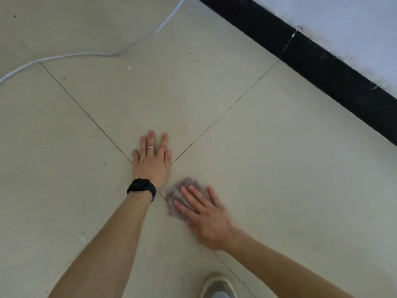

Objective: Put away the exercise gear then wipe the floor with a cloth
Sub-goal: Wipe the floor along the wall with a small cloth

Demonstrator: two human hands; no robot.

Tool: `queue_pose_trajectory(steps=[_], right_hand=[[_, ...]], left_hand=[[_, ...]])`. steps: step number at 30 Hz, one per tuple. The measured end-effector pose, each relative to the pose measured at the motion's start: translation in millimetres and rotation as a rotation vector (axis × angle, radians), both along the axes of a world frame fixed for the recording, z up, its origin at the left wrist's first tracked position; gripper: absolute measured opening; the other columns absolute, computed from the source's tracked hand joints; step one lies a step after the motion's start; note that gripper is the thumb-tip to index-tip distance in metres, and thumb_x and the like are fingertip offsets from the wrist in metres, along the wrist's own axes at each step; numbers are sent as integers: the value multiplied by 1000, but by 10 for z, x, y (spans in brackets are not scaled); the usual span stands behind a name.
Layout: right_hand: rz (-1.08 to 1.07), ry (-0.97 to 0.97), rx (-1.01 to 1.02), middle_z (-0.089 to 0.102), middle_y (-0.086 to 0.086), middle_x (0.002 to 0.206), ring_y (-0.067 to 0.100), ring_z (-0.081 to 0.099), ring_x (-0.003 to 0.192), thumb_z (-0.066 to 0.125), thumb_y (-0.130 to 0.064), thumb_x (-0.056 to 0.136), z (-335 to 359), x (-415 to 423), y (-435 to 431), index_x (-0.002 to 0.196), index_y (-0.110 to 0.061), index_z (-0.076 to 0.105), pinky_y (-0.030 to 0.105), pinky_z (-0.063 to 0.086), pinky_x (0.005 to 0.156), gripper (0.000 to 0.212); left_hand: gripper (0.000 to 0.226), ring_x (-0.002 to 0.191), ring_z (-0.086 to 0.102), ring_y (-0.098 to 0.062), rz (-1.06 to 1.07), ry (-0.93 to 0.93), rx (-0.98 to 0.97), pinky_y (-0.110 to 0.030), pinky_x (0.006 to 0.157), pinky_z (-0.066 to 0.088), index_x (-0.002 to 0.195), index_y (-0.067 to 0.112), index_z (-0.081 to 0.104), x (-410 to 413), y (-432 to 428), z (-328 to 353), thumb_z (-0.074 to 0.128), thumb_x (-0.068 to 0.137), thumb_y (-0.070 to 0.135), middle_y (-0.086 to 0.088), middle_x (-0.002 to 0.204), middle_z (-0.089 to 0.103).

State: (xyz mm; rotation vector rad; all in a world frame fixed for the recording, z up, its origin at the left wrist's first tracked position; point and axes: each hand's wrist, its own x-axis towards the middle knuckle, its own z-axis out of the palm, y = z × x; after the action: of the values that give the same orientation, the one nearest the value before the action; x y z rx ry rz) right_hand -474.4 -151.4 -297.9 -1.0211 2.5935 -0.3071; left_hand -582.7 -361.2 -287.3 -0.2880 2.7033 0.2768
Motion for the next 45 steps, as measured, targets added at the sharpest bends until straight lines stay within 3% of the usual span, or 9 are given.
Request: queue_pose_trajectory(steps=[4,8,13,19,23,30,33,41,45], right_hand=[[158,43,93,20,-5,164,14,12,151,30,-41,101,-12,-519,425,157,-34,20,56,15,118,58],[-385,-31,265,-20,-8,164,13,-20,150,8,-46,104,92,-1697,1007,154,-40,-15,55,-8,121,56],[-988,-171,274,-19,15,164,35,-19,150,17,-37,106,213,-2389,1377,159,-18,-9,51,-11,122,62],[-353,41,78,7,8,167,33,3,154,10,-42,105,-16,-1178,590,160,-21,9,53,10,121,58],[50,38,106,11,0,166,24,8,154,12,-44,106,-4,-1106,924,159,-29,10,40,7,123,56],[-677,-37,163,-12,-2,167,22,-15,153,2,-51,97,12,-1315,904,157,-34,-7,46,-6,123,63],[-413,-16,68,1,-2,168,24,-4,154,16,-42,103,-20,-623,237,160,-25,9,49,-1,122,60],[257,-43,37,13,-5,166,17,8,154,28,-39,105,-8,-40,247,159,-28,18,39,2,122,56],[127,-72,69,2,-9,166,14,-3,153,12,-45,103,-13,-582,164,159,-32,9,38,2,121,58]], left_hand=[[57,153,-7,-26,21,44,-22,-51,122,5,158,33,0,-49,90,42,21,105,36,-5,166,-9],[59,153,-8,-23,-45,107,47,-50,122,2,156,35,10,-130,352,89,31,102,33,-2,166,-12],[68,140,-42,-17,-63,-43,113,-49,118,-20,146,43,-32,-243,656,-53,11,97,64,3,150,-49],[69,138,-45,-16,-48,-56,117,-49,117,-22,145,45,-32,-248,645,-75,10,96,68,6,147,-52],[68,139,-43,-17,-60,-69,118,-47,116,-23,146,44,-31,-273,636,-56,11,97,66,5,148,-51],[63,146,-31,-15,-93,-83,212,-43,119,-18,153,46,-15,-285,546,70,21,102,55,6,159,-34],[56,153,-9,-16,-168,31,161,-41,124,2,155,46,4,-135,223,148,28,104,44,5,167,-8],[56,152,-15,-21,-53,-33,-11,-50,123,0,152,48,-14,394,16,58,11,102,54,5,164,-20],[57,152,-12,-20,-54,-30,-18,-48,123,3,152,50,-9,375,-7,80,15,102,55,7,165,-16]])
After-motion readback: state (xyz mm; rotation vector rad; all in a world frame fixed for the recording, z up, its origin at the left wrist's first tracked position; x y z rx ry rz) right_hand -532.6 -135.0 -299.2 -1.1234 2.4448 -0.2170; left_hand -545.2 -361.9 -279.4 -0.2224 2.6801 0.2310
